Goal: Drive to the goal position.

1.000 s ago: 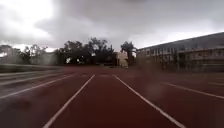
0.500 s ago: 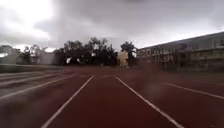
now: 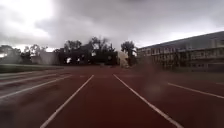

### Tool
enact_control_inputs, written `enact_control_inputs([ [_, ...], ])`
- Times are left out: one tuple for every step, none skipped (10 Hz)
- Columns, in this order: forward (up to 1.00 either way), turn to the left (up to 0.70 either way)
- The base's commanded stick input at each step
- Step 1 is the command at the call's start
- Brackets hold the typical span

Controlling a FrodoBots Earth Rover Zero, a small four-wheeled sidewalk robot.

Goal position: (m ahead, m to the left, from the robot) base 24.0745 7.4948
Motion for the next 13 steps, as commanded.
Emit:
enact_control_inputs([
  [0.45, 0.0],
  [0.45, 0.0],
  [0.45, 0.0],
  [0.45, 0.0],
  [0.45, 0.0],
  [0.45, 0.0],
  [0.45, 0.0],
  [0.45, 0.0],
  [0.45, 0.0],
  [0.45, 0.0],
  [0.45, 0.0],
  [0.45, 0.0],
  [0.45, 0.0],
])
